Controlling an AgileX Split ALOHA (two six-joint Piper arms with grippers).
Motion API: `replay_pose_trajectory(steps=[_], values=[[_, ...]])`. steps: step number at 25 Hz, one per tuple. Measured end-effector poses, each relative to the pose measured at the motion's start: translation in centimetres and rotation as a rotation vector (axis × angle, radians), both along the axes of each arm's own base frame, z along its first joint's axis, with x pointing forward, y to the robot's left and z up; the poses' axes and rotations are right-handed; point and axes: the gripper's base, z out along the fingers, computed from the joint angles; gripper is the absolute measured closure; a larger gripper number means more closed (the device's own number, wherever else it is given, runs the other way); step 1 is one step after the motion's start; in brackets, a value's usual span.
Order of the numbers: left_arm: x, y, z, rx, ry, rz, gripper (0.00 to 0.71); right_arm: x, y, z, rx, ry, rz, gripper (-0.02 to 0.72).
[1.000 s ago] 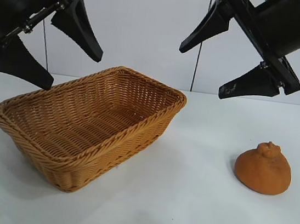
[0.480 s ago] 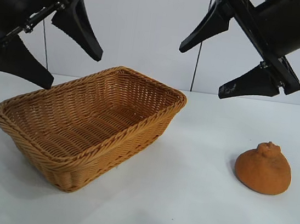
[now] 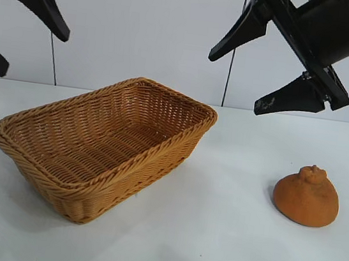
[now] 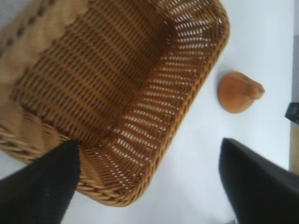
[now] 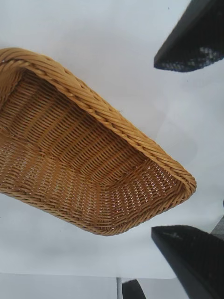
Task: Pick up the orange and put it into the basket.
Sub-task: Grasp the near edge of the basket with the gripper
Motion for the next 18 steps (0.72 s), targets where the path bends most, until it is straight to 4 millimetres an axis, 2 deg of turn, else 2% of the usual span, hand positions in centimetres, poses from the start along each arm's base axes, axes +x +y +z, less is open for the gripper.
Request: replay_pose_trajectory(steps=[6,11,18], values=[[-1.4,-1.9,-0.4,0.061,0.133,0.148,0.130,0.0,0.0,0.0,0.000,-0.001,-0.001,0.093],[-1.2,-1.0,-1.2,0.117,0.157,0.380,0.130,0.0,0.0,0.0,-0.002,-0.002,-0.001,0.093],[-0.5,-1.5,-5.1,0.119,0.296,0.432,0.130,0.0,0.0,0.0,-0.002,-0.003,-0.002,0.093]])
